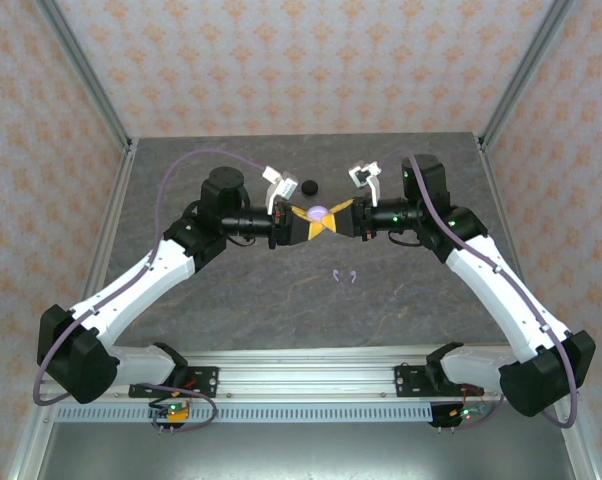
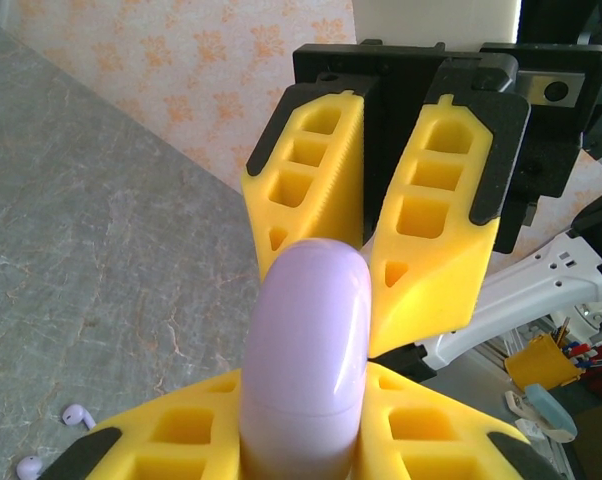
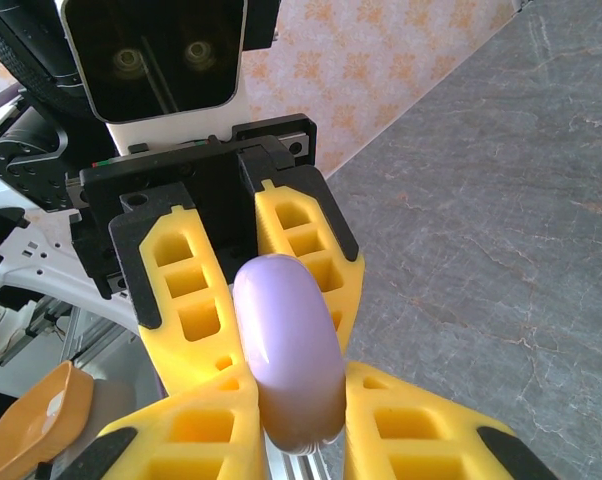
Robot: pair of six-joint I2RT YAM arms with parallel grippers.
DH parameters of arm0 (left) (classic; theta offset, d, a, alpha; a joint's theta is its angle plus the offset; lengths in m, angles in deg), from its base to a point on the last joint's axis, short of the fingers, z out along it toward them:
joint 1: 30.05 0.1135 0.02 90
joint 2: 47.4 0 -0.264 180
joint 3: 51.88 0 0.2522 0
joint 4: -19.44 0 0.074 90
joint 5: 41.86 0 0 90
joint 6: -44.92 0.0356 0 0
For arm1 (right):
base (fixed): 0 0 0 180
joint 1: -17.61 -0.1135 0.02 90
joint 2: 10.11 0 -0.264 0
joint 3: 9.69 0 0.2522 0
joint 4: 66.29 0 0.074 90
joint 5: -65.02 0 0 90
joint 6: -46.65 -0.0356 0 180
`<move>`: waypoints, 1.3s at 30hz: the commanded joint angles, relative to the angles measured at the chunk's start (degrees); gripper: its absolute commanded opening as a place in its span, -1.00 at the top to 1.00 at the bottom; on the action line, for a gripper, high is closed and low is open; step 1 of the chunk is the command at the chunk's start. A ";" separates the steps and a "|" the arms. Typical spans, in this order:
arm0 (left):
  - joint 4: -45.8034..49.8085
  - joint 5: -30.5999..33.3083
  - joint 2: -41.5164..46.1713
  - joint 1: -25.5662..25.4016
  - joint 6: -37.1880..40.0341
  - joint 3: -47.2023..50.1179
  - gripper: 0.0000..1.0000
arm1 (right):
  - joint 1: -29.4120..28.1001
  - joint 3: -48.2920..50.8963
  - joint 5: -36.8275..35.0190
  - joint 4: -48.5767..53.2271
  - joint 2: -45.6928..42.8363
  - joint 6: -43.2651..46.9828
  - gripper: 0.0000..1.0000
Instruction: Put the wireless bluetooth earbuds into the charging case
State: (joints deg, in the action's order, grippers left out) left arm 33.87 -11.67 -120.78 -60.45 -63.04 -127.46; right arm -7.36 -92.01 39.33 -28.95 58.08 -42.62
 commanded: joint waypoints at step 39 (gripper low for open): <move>-14.74 10.55 0.28 -2.79 13.42 9.07 0.93 | -1.75 0.44 -13.95 9.63 -5.55 3.05 0.04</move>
State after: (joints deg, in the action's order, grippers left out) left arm 24.93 -2.62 -120.93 -62.41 -54.45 -118.72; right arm -8.52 -92.01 28.23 -21.57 53.44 -40.26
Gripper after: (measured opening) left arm 0.213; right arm 0.475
